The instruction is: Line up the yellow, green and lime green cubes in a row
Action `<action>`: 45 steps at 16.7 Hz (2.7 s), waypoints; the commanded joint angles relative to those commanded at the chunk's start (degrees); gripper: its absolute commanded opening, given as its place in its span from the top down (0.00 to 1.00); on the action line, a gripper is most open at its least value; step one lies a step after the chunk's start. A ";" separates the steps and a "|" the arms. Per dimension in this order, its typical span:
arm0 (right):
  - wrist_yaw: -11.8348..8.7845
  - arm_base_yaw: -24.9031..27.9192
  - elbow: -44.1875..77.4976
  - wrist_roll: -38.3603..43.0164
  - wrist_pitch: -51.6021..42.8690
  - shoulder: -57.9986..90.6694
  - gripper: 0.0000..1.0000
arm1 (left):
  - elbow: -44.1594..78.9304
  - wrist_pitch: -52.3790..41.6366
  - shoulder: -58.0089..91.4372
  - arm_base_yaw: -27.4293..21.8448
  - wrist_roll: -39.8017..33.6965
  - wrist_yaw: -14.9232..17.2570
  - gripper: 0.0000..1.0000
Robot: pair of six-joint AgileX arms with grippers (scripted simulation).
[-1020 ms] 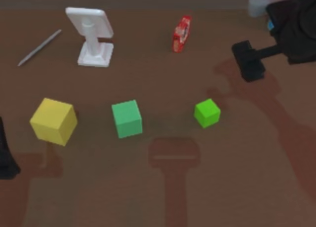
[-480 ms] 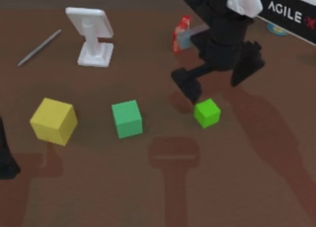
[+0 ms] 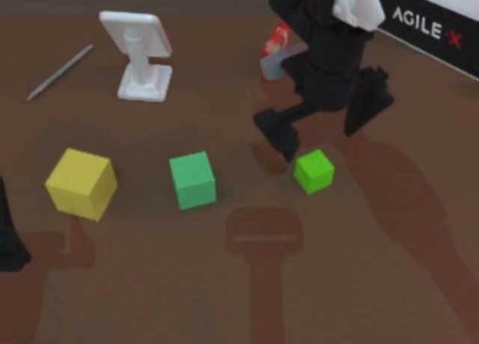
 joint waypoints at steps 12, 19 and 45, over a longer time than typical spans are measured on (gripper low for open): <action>0.07 0.36 -13.27 0.16 17.30 4.04 0.00 | 0.00 0.00 0.00 0.00 0.00 0.00 0.00; 0.07 0.36 -13.27 0.16 17.30 4.04 0.45 | 0.00 0.00 0.00 0.00 0.00 0.00 0.00; 0.08 0.69 -1.68 0.09 2.95 -0.73 1.00 | 0.00 0.00 0.00 0.00 0.00 0.00 0.00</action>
